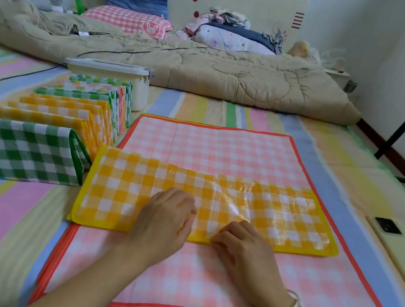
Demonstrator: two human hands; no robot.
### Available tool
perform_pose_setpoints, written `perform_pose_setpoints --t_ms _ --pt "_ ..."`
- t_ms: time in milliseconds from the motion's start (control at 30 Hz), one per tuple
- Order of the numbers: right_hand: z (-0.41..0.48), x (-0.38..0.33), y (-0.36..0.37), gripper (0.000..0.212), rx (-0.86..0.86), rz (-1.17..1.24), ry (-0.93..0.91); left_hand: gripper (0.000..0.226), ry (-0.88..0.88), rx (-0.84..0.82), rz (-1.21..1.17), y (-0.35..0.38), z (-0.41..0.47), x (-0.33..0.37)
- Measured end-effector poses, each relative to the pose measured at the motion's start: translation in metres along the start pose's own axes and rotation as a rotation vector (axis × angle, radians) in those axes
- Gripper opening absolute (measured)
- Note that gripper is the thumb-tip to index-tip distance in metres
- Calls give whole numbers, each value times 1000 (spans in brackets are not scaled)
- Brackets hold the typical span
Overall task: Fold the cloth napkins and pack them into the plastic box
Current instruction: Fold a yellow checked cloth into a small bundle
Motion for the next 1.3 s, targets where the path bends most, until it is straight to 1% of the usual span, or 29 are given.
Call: perform_pose_setpoints --t_ms 33,67,133,200,267,367,433,500,600,767,900,1033,1200,1300 --pt "0 0 1 1 0 -3 -3 30 7 -8 42 5 12 3" --pt "-1 0 1 6 2 -5 -5 42 19 -49 93 11 23 6" --pt "-1 0 2 18 7 -8 -9 60 22 -186 193 22 44 5" --pt "-1 0 2 23 9 -4 -8 75 -50 -354 265 35 51 -4" --pt "-2 0 3 21 7 12 1 86 -135 -476 285 51 44 -19" --pt "-3 1 5 14 -14 25 23 95 -200 -565 234 70 26 -35" --pt "-3 1 6 11 -20 25 29 89 -213 -569 224 74 22 -38" --pt "-3 1 6 16 -20 31 36 83 -221 -555 217 74 22 -38" --pt "-3 1 4 23 -13 44 41 84 -217 -518 199 71 25 -37" --pt "-5 2 5 21 0 61 54 85 -211 -499 157 65 29 -36" --pt "-5 1 5 22 16 71 42 68 -199 -493 149 60 36 -37" --pt "-6 1 3 22 28 87 41 85 -176 -505 157 63 31 -36" --pt "-2 1 2 12 -21 96 65 84 -184 -495 165 68 26 -37" --pt "20 8 -3 19 27 108 182 88 -177 -489 183 71 25 -37"
Point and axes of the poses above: each hand's wrist, its own z-axis towards the middle knuckle, its own y-axis out of the palm, x = y × z, the point moved 4 cm from there along z, towards the middle knuckle, and after that the axes turned 3 degrees about y, right-handed, at the moved point
